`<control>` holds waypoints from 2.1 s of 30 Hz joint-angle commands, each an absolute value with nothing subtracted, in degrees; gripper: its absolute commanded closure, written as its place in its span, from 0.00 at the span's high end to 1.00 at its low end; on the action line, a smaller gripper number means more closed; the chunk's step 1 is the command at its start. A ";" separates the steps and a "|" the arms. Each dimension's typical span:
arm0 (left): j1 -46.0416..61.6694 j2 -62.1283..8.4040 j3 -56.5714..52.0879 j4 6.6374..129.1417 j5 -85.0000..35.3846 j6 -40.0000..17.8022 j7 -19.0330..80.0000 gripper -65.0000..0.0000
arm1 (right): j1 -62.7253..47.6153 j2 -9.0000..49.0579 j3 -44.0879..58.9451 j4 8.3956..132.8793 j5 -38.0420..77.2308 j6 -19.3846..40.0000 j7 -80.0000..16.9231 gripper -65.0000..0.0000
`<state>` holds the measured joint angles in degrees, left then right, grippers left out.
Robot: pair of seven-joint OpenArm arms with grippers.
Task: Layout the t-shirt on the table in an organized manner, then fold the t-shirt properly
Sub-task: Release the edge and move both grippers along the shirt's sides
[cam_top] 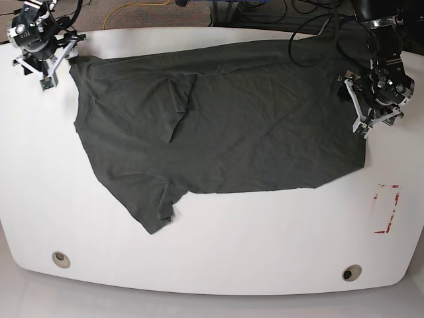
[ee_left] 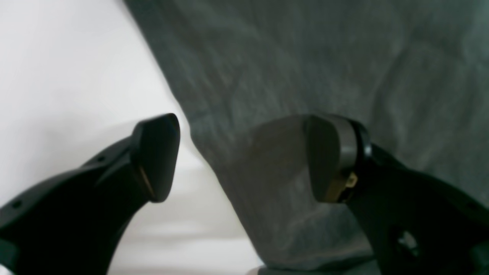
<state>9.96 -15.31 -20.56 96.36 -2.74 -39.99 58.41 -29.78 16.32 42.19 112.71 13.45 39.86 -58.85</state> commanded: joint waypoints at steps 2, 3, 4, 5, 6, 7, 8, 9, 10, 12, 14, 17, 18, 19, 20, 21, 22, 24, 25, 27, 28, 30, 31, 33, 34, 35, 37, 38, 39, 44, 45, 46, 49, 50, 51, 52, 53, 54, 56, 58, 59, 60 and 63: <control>12.00 -16.13 -20.97 103.08 -3.03 -40.00 58.51 0.74 | -28.35 17.01 42.42 115.21 14.37 40.00 -58.42 0.62; 12.70 -16.13 -20.97 105.01 -3.03 -40.00 59.12 0.74 | -27.82 17.01 42.42 115.30 14.37 40.00 -58.42 0.62; 13.49 -16.04 -20.88 107.38 -3.03 -40.00 59.91 0.74 | -27.21 17.01 42.33 115.30 14.37 40.00 -58.42 0.62; 13.93 -15.96 -20.79 109.05 -3.03 -40.00 60.35 0.74 | -26.59 17.01 42.33 115.30 14.37 40.00 -58.42 0.62; 14.46 -15.87 -20.79 110.81 -3.12 -40.00 60.79 0.74 | -25.80 16.84 42.33 115.30 14.46 40.00 -58.42 0.62; 14.81 -15.69 -20.79 111.69 -3.12 -40.00 61.05 0.74 | -25.36 16.57 42.24 115.30 14.55 40.00 -58.42 0.62; 15.34 -15.08 -20.88 112.84 -3.12 -40.00 61.23 0.74 | -24.57 15.69 42.07 115.21 15.08 40.00 -58.42 0.62; 16.13 -14.64 -20.97 113.36 -3.12 -40.00 61.32 0.74 | -23.60 14.46 41.54 115.21 15.78 40.00 -58.42 0.62; 16.57 -14.46 -21.14 113.45 -3.12 -40.00 61.32 0.74 | -22.90 13.67 41.27 115.21 16.22 40.00 -58.42 0.62; 17.45 -14.37 -21.14 113.45 -3.12 -40.00 61.32 0.74 | -21.58 12.18 40.57 115.21 16.75 40.00 -58.42 0.62; 18.24 -14.37 -21.14 113.45 -3.12 -40.00 61.32 0.74 | -20.53 10.95 40.04 115.21 16.84 40.00 -58.42 0.62; 20.35 -14.29 -21.14 113.45 -3.12 -40.00 61.32 0.74 | -19.65 9.10 38.64 114.51 16.48 40.00 -58.42 0.62; 20.97 -14.29 -21.14 113.45 -3.12 -40.00 61.23 0.72 | -19.65 8.66 38.20 114.15 16.40 40.00 -58.42 0.62; 21.49 -14.29 -21.14 113.27 -3.12 -40.00 61.14 0.70 | -19.56 8.31 37.76 113.80 16.31 40.00 -58.42 0.62; 21.85 -14.29 -21.14 113.10 -3.03 -40.00 61.05 0.67 | -19.56 7.96 37.41 113.36 15.96 40.00 -58.42 0.62; 21.93 -14.29 -21.14 112.84 -3.03 -40.00 61.05 0.65 | -19.47 7.87 37.14 112.92 15.69 40.00 -58.33 0.62; 22.02 -14.29 -21.23 112.22 -3.03 -40.00 60.97 0.62 | -19.47 7.78 36.88 112.40 15.52 40.00 -58.15 0.62; 22.02 -14.37 -21.23 111.25 -3.03 -40.00 60.97 0.59 | -19.21 7.78 36.18 111.25 15.43 40.00 -58.07 0.62; 22.02 -14.46 -21.32 110.55 -3.03 -40.00 60.88 0.59 | -19.21 7.78 35.82 110.37 15.52 40.00 -57.98 0.61; 21.85 -14.55 -21.32 109.32 -3.03 -40.00 60.00 0.59 | -18.95 7.78 35.65 108.97 15.69 40.00 -57.27 0.61; 21.76 -14.55 -21.32 108.44 -2.95 -40.00 58.95 0.59 | -18.59 7.78 35.56 108.18 15.60 40.00 -56.57 0.61; 21.67 -14.73 -21.23 106.68 -2.68 -40.00 56.40 0.59 | -18.15 7.78 35.56 106.68 15.43 40.00 -55.60 0.61; 21.58 -14.99 -21.23 105.63 -2.68 -40.00 55.16 0.59 | -18.15 7.78 35.56 105.89 15.43 40.00 -55.08 0.61; 20.44 -16.48 -20.44 103.25 -2.68 -40.00 52.79 0.59 | -18.07 7.78 35.47 104.40 15.34 40.00 -54.11 0.61; 19.65 -17.01 -19.91 102.20 -2.59 -40.00 52.44 0.59 | -18.07 7.78 35.47 103.78 15.34 40.00 -53.76 0.61; 18.42 -17.80 -19.03 100.44 -2.59 -40.00 52.44 0.59 | -18.07 7.96 35.47 103.08 15.34 40.00 -53.23 0.61; 16.48 -18.59 -18.15 97.89 -2.77 -40.00 52.44 0.59 | -18.15 8.04 35.47 102.29 15.34 40.00 -52.79 0.61; 15.16 -19.12 -17.71 96.48 -2.77 -40.00 52.44 0.59 | -18.33 8.13 35.47 101.85 15.34 40.00 -52.70 0.61; 14.37 -19.56 -17.71 95.52 -2.77 -40.00 52.44 0.59 | -18.42 8.22 35.56 101.58 15.34 40.00 -52.70 0.61; 9.71 -20.97 -17.63 90.33 -2.77 -40.00 52.44 0.59 | -20.79 8.22 35.74 101.49 15.34 40.00 -52.26 0.61; 9.01 -21.32 -17.63 89.45 -2.77 -40.00 52.44 0.59 | -21.23 8.22 35.74 101.67 15.34 40.00 -52.00 0.61; 8.13 -21.67 -17.63 88.66 -2.86 -40.00 52.44 0.59 | -21.76 8.04 35.74 101.67 15.34 40.00 -51.91 0.61; 6.81 -22.11 -17.54 87.69 -2.86 -40.00 52.44 0.59 | -22.73 7.78 35.74 101.67 15.43 40.00 -51.91 0.61; 6.64 -22.11 -17.54 87.69 -2.86 -40.00 52.44 0.59 | -22.99 7.78 35.74 101.67 15.52 40.00 -51.91 0.61; 6.64 -22.11 -17.54 87.87 -2.95 -40.00 52.44 0.59 | -23.60 7.78 35.74 101.67 15.69 40.00 -51.91 0.61; 6.64 -22.11 -17.54 88.04 -2.95 -40.00 52.44 0.59 | -24.04 7.78 35.74 101.67 15.69 40.00 -51.91 0.61; 6.64 -22.11 -17.54 88.40 -2.95 -40.00 52.44 0.59 | -24.40 7.78 35.74 101.85 15.78 40.00 -51.91 0.61; 6.73 -22.20 -17.54 88.92 -2.95 -40.00 52.44 0.59 | -24.75 7.69 35.74 102.46 15.78 40.00 -51.91 0.61; 6.81 -22.64 -17.54 90.07 -2.95 -40.00 52.53 0.59 | -25.10 7.69 35.74 103.87 15.78 40.00 -51.91 0.61; 6.99 -22.81 -17.63 91.12 -2.95 -40.00 52.62 0.59 | -25.71 7.69 35.74 105.71 15.78 40.00 -52.00 0.61; 7.43 -22.81 -17.63 92.00 -2.95 -40.00 52.62 0.59 | -26.07 7.69 35.74 107.12 15.78 40.00 -52.00 0.61; 7.96 -22.81 -17.71 92.97 -2.95 -40.00 52.62 0.59 | -26.33 7.69 35.74 108.44 15.78 40.00 -52.09 0.61; 9.10 -22.81 -17.89 95.69 -2.95 -40.00 52.62 0.59 | -26.51 7.25 35.65 111.25 15.78 40.00 -52.35 0.61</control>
